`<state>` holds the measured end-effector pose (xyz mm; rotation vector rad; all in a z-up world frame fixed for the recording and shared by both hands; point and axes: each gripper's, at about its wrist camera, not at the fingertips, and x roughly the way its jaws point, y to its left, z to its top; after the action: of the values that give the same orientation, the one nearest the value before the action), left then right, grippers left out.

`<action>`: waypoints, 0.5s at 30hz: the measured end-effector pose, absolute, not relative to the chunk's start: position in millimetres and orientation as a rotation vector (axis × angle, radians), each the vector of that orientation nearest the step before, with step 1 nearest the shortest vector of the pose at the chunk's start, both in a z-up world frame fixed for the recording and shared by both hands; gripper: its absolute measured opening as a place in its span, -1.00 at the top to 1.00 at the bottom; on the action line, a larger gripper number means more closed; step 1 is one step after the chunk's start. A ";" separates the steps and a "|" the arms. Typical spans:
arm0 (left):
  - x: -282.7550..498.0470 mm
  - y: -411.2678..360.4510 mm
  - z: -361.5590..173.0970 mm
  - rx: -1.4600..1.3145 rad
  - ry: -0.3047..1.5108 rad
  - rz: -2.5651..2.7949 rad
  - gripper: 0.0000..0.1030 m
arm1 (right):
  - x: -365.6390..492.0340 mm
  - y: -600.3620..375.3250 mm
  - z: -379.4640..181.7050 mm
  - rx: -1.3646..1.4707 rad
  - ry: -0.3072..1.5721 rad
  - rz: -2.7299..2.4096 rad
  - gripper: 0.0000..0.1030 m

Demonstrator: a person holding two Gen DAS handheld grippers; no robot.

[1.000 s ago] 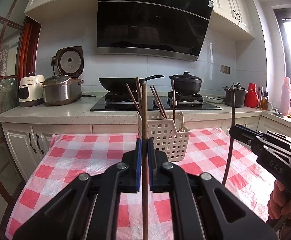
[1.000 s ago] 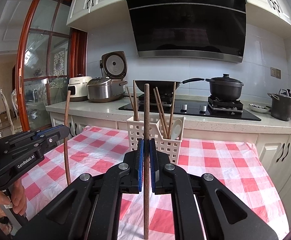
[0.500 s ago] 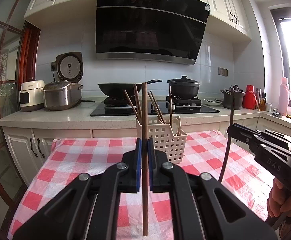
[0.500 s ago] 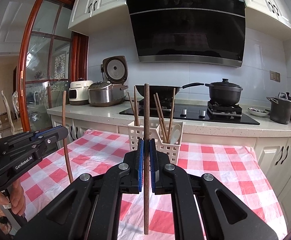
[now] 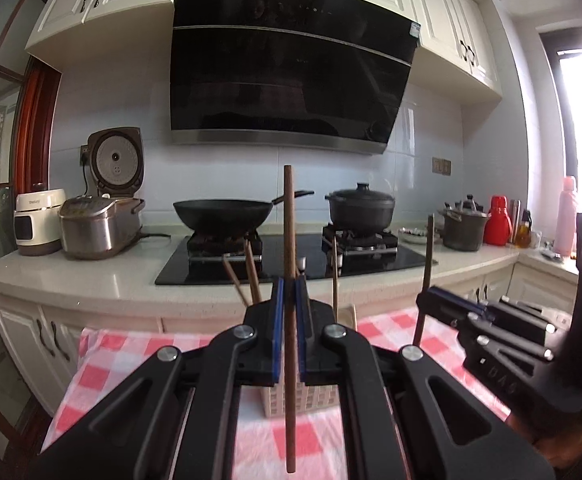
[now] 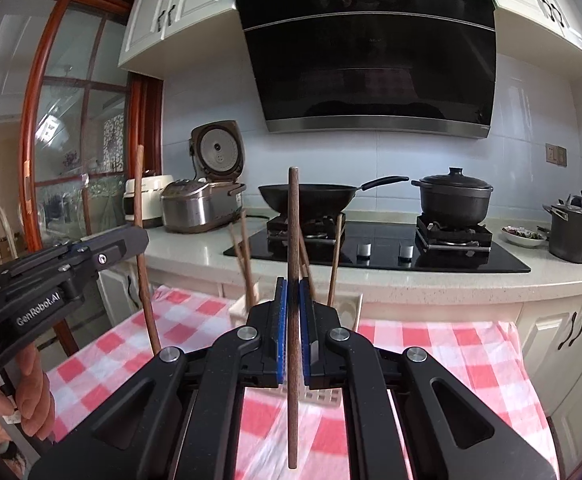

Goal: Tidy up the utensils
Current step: 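Lower both chopsticks into the basket and open both tools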

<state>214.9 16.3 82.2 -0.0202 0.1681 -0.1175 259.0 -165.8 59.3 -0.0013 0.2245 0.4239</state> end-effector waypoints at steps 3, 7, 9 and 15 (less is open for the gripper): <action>248.5 17.1 108.4 -0.068 0.159 -0.110 0.89 | 290.1 -166.9 76.1 0.034 0.237 0.398 0.89; 285.3 15.6 137.2 -0.099 0.145 -0.078 0.89 | 321.2 -170.3 96.5 0.084 0.230 0.367 0.89; 301.1 14.8 146.7 -0.109 0.145 -0.059 0.89 | 334.0 -170.0 105.6 0.093 0.225 0.350 0.89; 338.6 15.4 154.3 -0.160 0.153 -0.026 0.89 | 361.7 -161.9 114.2 0.099 0.222 0.320 0.89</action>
<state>338.6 15.4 154.3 -0.1601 0.1526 -0.0264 361.7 -161.9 114.2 0.0993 0.2222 0.3199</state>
